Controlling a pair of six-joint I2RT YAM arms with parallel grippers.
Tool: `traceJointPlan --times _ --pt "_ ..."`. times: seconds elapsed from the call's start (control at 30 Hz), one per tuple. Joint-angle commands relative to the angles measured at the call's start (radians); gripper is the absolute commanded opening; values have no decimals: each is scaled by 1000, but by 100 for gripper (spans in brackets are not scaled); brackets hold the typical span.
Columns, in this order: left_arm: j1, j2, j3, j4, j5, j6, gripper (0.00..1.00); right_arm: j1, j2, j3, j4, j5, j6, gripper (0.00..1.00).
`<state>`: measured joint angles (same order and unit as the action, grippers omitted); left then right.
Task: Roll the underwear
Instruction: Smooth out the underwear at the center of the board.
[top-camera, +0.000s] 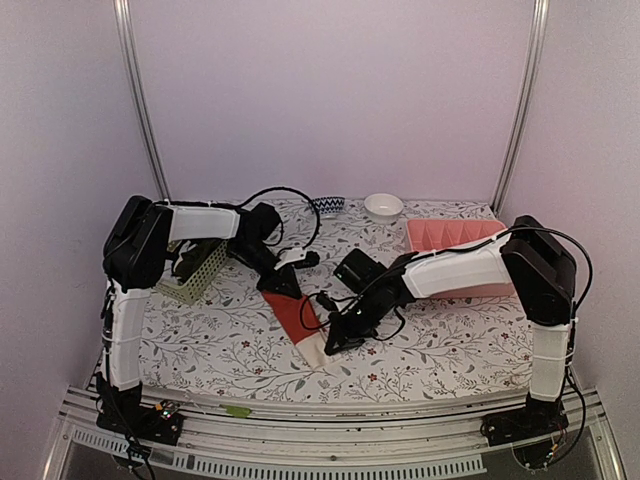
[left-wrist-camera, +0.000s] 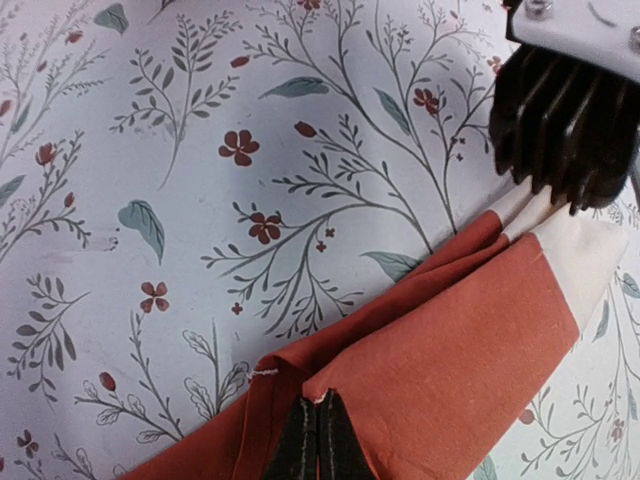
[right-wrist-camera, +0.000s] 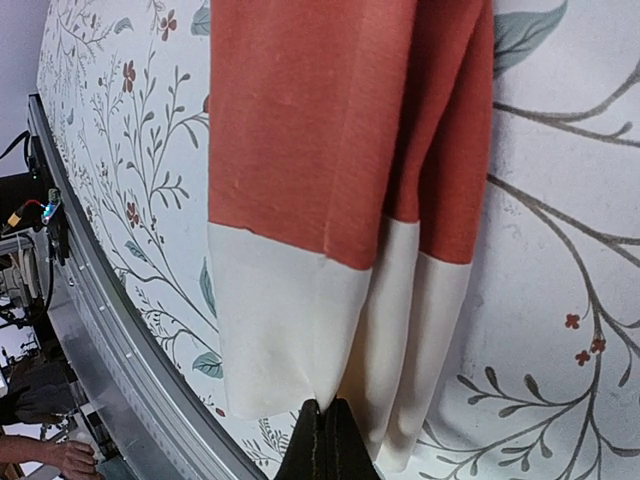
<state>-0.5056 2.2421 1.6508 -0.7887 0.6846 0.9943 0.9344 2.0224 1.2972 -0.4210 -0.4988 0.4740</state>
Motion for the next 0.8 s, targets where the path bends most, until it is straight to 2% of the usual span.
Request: traceJointPlan --times 0.0,0.23,0.3,0.5,0.57,0.67,0.77 --pt "10 -26 10 40 -14 -22 0 -9 -36 9 -27 21 -9 0" --pt "0 -7 11 45 -43 -42 0 -10 -20 16 -40 45 -1 0" --pt "-4 -1 9 58 -66 -61 3 -10 -13 25 -42 48 8 0" --pt "9 -26 -1 62 -108 -105 42 -11 -4 53 -61 35 8 2" --pt "34 -56 -12 65 -94 -126 50 -12 -23 55 -69 47 4 9" --pt "86 -110 -41 80 -62 -173 63 -19 -58 58 -75 54 -6 24" --pt "130 -173 -97 98 -59 -193 71 -29 -96 53 -79 70 -5 29"
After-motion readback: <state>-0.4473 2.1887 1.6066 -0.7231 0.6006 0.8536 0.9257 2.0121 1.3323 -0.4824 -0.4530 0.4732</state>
